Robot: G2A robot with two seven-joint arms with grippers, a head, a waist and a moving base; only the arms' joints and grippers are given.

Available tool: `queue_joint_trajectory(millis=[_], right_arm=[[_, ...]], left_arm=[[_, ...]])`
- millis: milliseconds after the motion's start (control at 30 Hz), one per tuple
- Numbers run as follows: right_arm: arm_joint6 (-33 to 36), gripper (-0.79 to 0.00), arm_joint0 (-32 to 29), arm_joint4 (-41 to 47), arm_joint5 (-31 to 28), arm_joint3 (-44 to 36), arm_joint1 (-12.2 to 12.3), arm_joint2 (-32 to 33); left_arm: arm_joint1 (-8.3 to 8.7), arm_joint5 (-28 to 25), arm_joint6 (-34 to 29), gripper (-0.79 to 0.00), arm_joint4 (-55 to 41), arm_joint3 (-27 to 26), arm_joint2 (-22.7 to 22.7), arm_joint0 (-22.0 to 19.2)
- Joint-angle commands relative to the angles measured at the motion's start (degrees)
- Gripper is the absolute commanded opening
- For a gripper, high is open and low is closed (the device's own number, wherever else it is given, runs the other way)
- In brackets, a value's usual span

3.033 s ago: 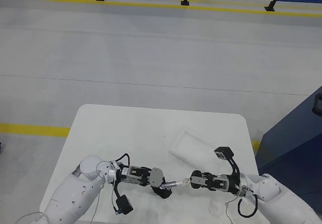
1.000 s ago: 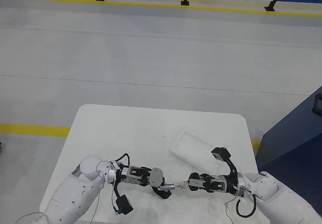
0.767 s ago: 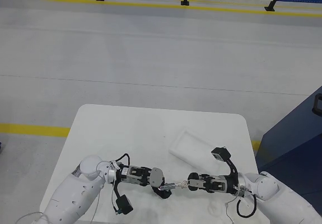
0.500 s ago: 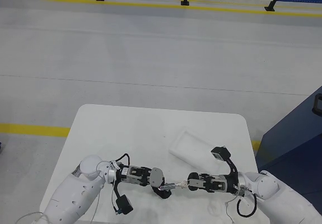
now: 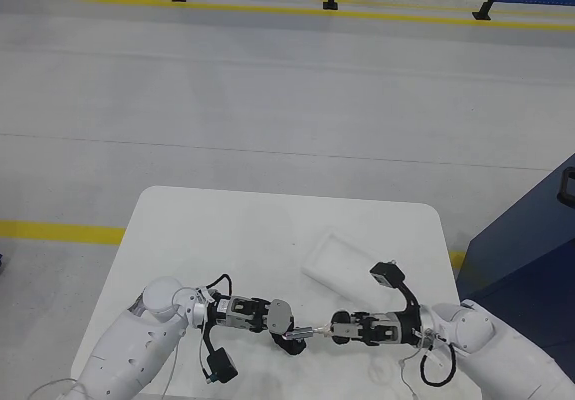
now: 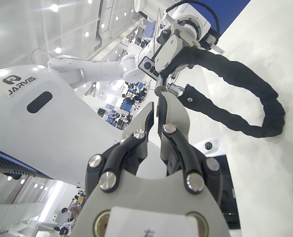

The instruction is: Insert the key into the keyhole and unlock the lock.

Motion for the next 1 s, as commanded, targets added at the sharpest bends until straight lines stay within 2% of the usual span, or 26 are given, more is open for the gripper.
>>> queue_joint_trajectory(millis=[0,67,267,567,767,967], right_arm=[[0.2,-0.751,0.4,0.0,0.2,0.1,-0.1,-0.4],[0.5,-0.785,0.8,-0.2,0.5,0.2,-0.2,-0.7],[-0.4,-0.785,2.0,-2.9,-0.4,0.4,-0.2,-1.2],[-7.9,-0.785,2.2,-12.8,-7.9,1.0,0.0,-1.7],[-8.9,-0.785,1.1,-16.4,-7.9,-1.0,-0.3,1.9],[-12.6,-0.785,-1.7,-24.6,-7.9,-3.4,-0.8,6.2]], left_arm=[[0.0,0.0,0.0,-0.785,0.0,0.0,0.0,0.0],[0.0,0.0,0.0,-0.785,0.0,0.0,0.0,0.0],[0.0,0.0,0.0,-0.785,0.0,0.0,0.0,0.0],[0.0,0.0,0.0,-0.785,0.0,0.0,0.0,0.0],[0.0,0.0,0.0,-0.785,0.0,0.0,0.0,0.0],[0.0,0.0,0.0,-0.785,0.0,0.0,0.0,0.0]])
